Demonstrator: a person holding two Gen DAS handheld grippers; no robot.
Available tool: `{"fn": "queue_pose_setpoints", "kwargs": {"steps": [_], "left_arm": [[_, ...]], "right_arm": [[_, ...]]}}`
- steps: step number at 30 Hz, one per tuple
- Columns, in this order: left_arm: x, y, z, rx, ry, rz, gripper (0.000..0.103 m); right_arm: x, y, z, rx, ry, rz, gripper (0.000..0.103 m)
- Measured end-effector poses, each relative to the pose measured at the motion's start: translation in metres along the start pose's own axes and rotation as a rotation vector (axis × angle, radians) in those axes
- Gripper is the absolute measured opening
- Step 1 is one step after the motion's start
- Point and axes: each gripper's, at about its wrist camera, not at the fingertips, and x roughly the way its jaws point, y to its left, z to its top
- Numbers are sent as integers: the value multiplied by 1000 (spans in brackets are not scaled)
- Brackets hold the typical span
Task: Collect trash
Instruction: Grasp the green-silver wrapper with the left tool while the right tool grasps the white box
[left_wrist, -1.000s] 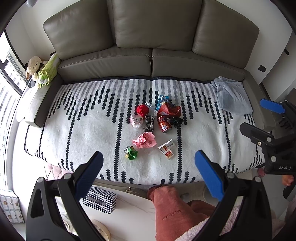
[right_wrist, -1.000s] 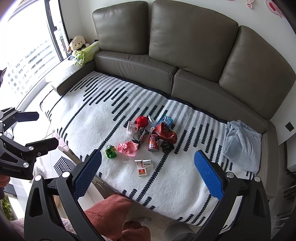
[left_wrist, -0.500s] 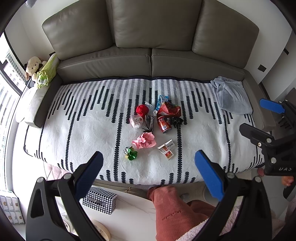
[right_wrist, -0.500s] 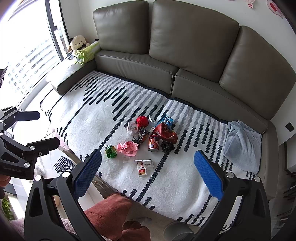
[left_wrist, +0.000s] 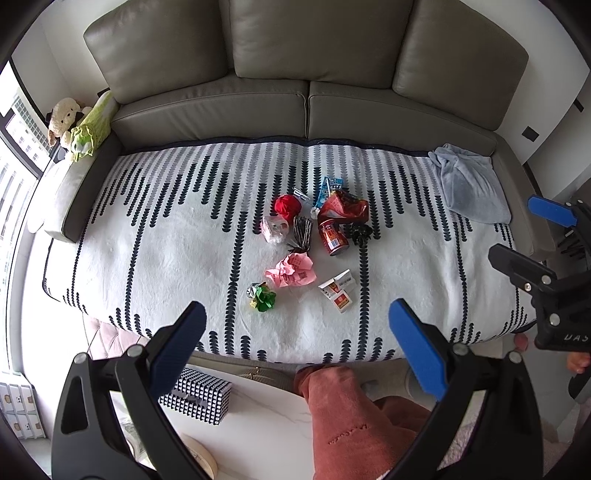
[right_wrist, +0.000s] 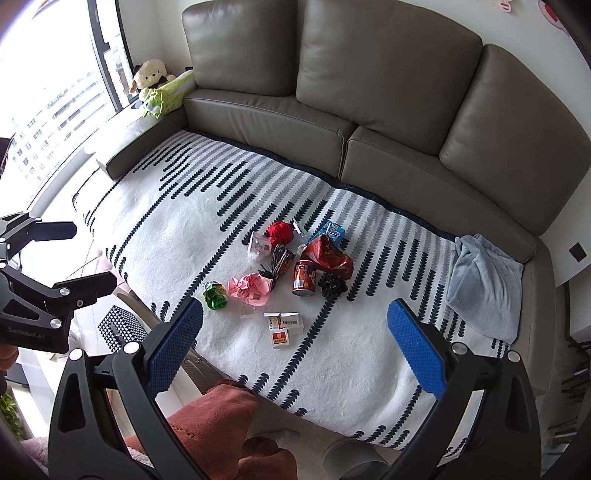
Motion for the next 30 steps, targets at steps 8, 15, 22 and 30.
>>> {"fn": "queue_pose_setpoints", "kwargs": {"steps": [8,15,22,30], "left_arm": [[71,19,-8,18,46,-5,99],[161,50,-15,-3,113,-29,99],[261,73,-28,5,141,-9,98],[362,84,-53,43,179,-2,80]], "right_arm": [[79,2,-23,49,41,-7,96],[176,13,-55,51,104,-26,87],[273,29,-95,5,154,-46,86],[378,47,-140,-21,217,-49,86]]}}
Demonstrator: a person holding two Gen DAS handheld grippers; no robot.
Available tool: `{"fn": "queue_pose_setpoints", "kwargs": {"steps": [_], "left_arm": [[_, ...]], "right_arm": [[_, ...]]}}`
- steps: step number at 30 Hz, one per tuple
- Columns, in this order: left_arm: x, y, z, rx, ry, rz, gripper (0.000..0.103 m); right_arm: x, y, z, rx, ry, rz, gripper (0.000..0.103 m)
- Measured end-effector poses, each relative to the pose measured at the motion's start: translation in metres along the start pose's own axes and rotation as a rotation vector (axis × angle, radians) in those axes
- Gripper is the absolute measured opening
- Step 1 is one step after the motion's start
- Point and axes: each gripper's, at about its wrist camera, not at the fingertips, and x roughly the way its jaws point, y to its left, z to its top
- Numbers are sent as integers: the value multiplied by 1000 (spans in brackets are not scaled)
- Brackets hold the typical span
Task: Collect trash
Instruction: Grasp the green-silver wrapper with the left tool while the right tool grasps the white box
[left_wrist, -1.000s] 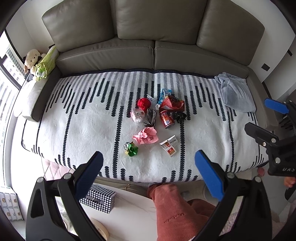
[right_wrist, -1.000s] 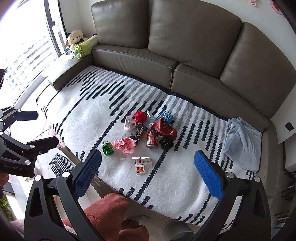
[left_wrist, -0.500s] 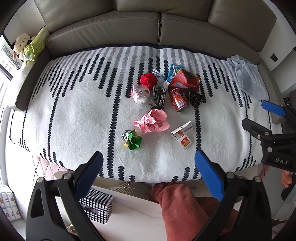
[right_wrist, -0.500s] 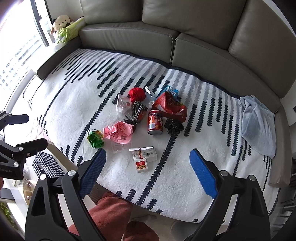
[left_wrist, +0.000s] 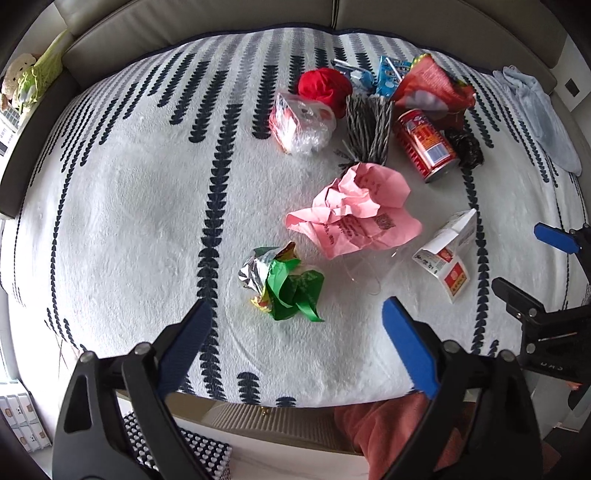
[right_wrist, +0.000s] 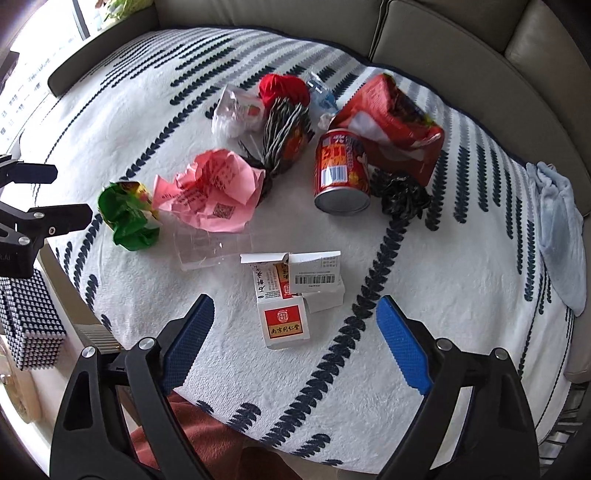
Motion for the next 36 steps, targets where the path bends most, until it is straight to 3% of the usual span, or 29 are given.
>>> {"fn": "queue_pose_setpoints", "kwargs": {"steps": [1,2,8,15,16,19,20,25,36], "left_arm": [[12,2,-1,3,17,-2,68],[24,5,-2,-1,34,-9,67],[64,15,-8,15,26,10,67],[92,11,-3,49,5,-25,67],[94,9,-1,53,4,-23,67],[95,9,1,67,-8,-18,67],[95,8,1,71,-11,-19,66],[94,12,1,79,-12,-32,58],[86,17,-1,65,-19,-37,46]], "right_arm": [[11,3,-2,-7,7,-4,86],[23,5,-4,-11,14,-8,86],[70,15,-18,-40,33,-51,86],[94,17,-23,-69,18,-91,86],[97,17,-23,-70,21,-84,82],[108,22,-23,-89,59,-56,56],[111,24,-24,-96,70,-54,53],[114,33,-26,-119,58,-54,45],[99,29,-39,-103,43,-34,44]]}}
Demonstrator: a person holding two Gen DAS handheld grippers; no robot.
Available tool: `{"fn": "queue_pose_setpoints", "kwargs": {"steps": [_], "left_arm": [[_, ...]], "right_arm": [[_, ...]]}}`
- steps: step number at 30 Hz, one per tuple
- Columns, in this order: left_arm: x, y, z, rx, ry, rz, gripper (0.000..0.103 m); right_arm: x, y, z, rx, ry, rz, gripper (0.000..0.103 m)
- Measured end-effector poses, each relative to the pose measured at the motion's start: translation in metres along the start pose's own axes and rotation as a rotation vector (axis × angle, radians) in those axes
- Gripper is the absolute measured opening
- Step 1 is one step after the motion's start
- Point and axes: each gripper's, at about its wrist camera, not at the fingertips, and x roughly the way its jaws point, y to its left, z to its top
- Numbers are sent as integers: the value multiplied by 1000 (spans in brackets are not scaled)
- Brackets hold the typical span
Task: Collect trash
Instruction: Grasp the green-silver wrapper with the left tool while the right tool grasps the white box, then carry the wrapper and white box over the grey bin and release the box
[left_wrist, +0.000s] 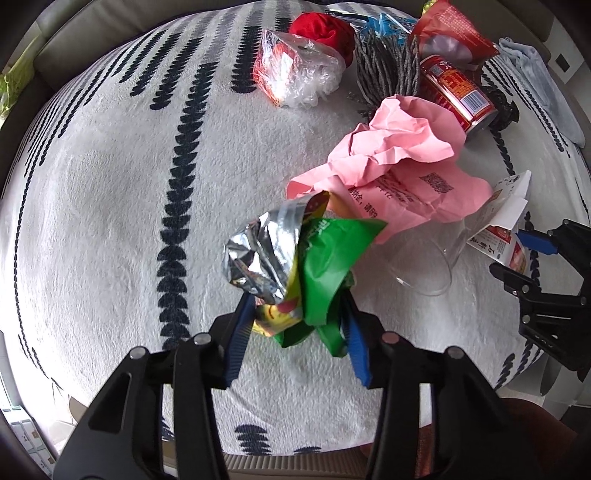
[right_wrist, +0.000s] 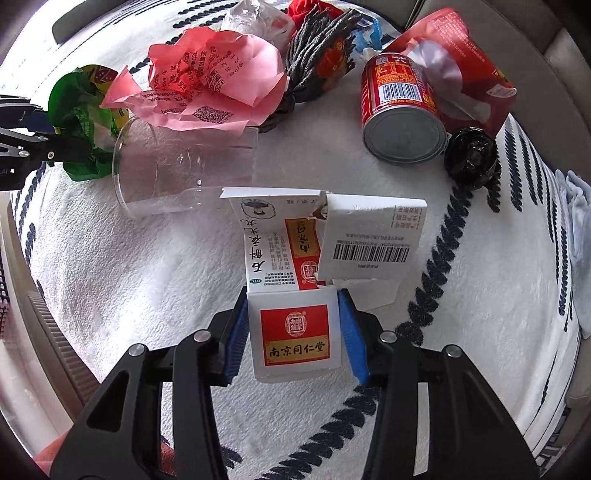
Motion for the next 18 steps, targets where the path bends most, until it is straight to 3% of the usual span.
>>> {"fn": "queue_pose_setpoints", "kwargs": {"steps": [11,18], "left_arm": [[-40,23,-2,-30,-28,28,43],[-81,-2,10,25,-58,41,43]], "right_arm": [[-32,-22,6,43,-37,23,44],[-64,-38,11,90,-70,14,44]]}}
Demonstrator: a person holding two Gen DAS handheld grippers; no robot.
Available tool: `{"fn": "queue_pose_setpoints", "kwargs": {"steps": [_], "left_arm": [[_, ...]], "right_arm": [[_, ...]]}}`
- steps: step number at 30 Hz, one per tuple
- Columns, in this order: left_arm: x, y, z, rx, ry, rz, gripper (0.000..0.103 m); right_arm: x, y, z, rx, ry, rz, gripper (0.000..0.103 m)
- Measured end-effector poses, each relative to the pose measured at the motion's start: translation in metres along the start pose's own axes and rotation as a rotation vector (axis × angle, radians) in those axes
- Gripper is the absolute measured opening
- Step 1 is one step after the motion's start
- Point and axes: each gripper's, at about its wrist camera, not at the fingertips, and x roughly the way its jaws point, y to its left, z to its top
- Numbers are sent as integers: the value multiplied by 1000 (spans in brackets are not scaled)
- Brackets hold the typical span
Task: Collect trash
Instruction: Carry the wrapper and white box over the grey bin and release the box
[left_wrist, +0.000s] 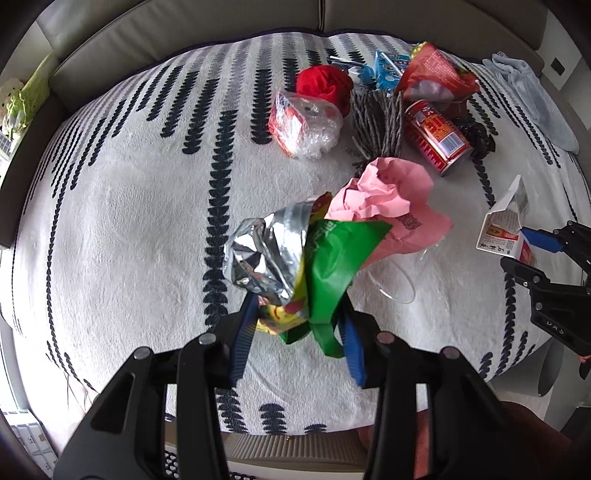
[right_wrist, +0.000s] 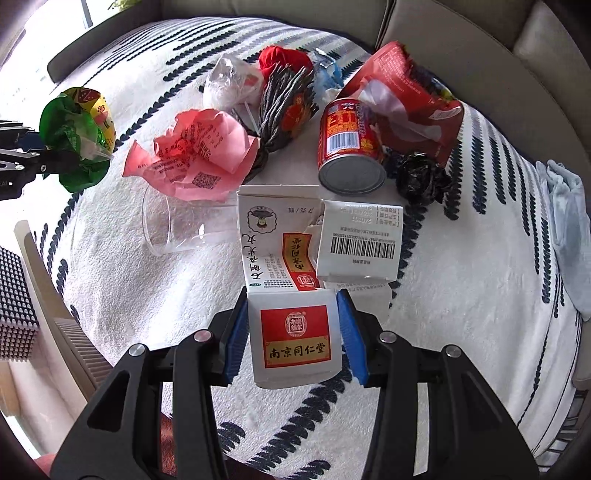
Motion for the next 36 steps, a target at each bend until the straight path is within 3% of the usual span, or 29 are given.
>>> {"fn": "queue_pose_setpoints", "kwargs": {"steps": [6,11,20,27,36], "left_arm": [[-31,-41,26,118,-38,-24,43],[-46,-94,53,266,-69,-74,43],[-61,-233,72,582,-108,-199,43],[-69,-352,43,788,-109,-285,43],[-85,-496,-44,1039,-77,-389,43]], "right_arm": [[-27,-38,-3,105,-31,-38,44],[-56,-78,-24,250,-43,-99,44],[-106,-158,-114,589,-41,-235,44],[-145,-199,-216,851,-30,-342,44],[-192,-223,-365,1096,14,-447,44]]}}
